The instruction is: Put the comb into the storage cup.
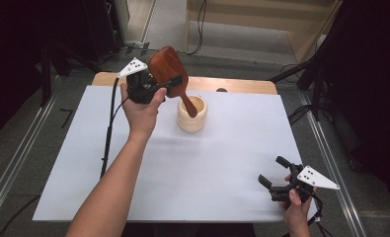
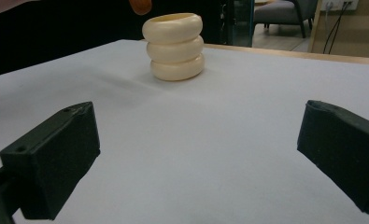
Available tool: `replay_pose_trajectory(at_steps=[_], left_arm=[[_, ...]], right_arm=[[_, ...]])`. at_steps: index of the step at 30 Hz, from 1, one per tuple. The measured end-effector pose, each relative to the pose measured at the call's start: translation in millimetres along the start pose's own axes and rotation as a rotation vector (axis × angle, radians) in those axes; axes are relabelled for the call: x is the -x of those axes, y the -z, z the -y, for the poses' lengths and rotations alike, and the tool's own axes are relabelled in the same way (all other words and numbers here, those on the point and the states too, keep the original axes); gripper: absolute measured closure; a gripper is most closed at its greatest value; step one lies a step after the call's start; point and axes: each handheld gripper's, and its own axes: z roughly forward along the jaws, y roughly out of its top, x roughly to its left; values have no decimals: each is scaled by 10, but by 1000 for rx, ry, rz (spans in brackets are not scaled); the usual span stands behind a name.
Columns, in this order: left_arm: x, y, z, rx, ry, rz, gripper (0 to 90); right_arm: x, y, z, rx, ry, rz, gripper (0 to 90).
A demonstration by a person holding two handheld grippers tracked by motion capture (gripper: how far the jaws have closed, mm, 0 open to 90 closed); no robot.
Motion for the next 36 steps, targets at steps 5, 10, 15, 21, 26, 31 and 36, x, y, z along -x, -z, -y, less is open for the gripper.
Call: replay_pose_trajectory(at_steps=[5,10,15,21,26,31,36], left_arm=[[-55,-25,-4,5,2,-19,585],[-115,-48,-10,9,6,-37,585],[-152,-85,-3,20,12,-54,584],[-170,-148,33,17,0,-81,582],[-164,-214,75,12,-5,-96,581],[-142,-284,124,1,-13,-101,580],[-150,-340,168,-2,-20,-112,579]], right_arm=[[2,1,1,2,0,-1,0],[4,0,1,2,-1,-3,0],[7,0,1,2,0,-5,0],[14,8,2,6,-9,-4,0],[22,9,3,10,-8,-7,0],[21,9,3,10,-11,-8,0],[20,10,5,12,-13,-8,0]])
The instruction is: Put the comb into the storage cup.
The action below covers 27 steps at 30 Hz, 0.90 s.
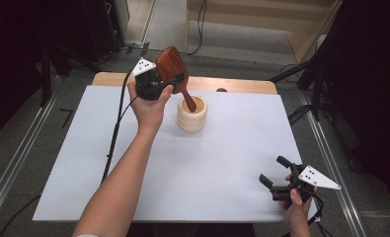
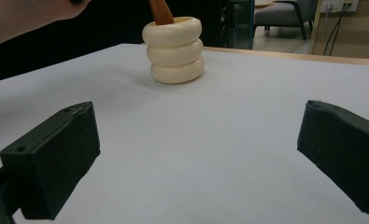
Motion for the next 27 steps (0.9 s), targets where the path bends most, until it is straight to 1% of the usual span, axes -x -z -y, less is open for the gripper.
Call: replay_pose_trajectory(at_steps=[5,9,10,13,15,19,21,23,26,27], left_arm=[[-6,-49,45,-5,-14,-6,579],[-6,-87,85,-5,-9,-11,578],[-7,-94,95,-7,-13,-15,578],[-9,-123,131,-9,-8,-8,578],[-1,-140,157,-16,-16,-11,578],[-3,-175,218,-23,-9,-8,578],[-4,-187,243,-33,-12,-9,578],[-3,-194,272,-31,-13,-6,578],[-9,-203,310,-35,-6,0,578],[-16,-207,323,-36,2,5,578]], right_arm=[[3,1,0,4,-7,2,0],[5,2,1,5,-8,2,0],[5,2,1,5,-8,3,0],[6,2,1,5,-9,0,0],[5,1,1,6,-8,1,0],[4,1,2,6,-8,1,0],[4,2,2,6,-8,2,0],[8,5,4,8,-6,4,0],[10,2,4,12,-8,2,0],[9,2,3,10,-8,2,0]])
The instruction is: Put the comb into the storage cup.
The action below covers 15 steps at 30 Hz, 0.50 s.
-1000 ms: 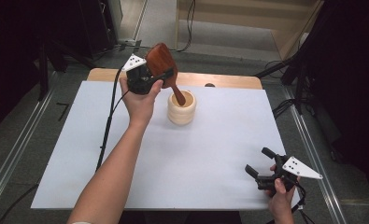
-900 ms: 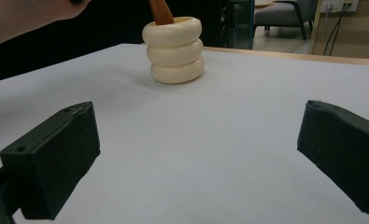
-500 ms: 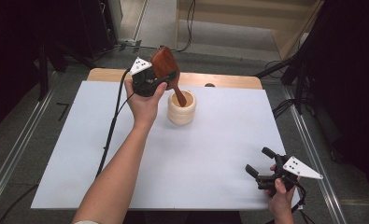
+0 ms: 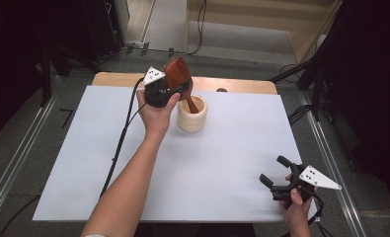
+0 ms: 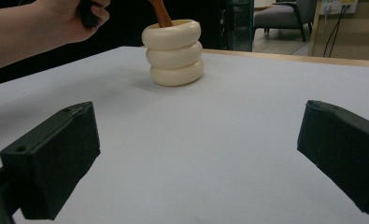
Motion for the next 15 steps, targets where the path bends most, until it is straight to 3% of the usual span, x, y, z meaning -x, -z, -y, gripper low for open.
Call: replay_pose_trajectory(at_steps=[15], left_arm=[[-39,-80,178,-19,31,-4,577]], right_arm=[[5,5,2,7,1,8,0]])
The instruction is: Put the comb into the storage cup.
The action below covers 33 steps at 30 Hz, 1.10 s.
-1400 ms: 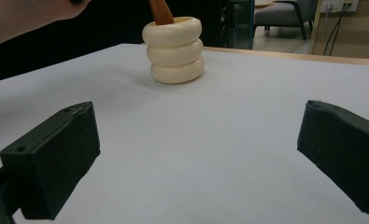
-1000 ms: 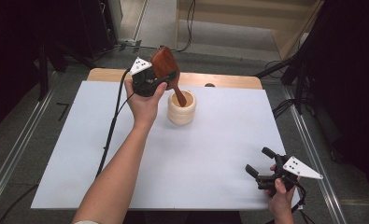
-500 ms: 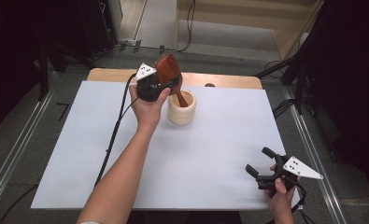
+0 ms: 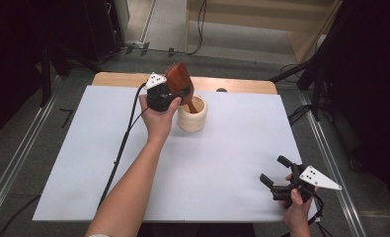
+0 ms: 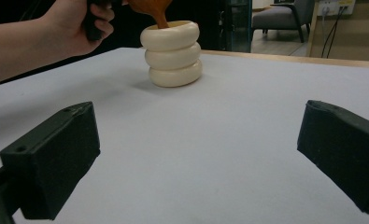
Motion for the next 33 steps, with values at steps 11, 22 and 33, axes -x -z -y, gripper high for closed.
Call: replay_pose_trajectory(at_steps=[11,22,33], left_arm=[[-22,-50,108,-15,22,-6,576],[-31,-74,159,-20,53,-13,569],[-113,-67,191,-13,84,-22,507]], right_arm=[[0,-2,0,1,0,-1,0],[4,-2,0,2,-2,-3,0],[0,-8,-1,1,-1,-3,0]])
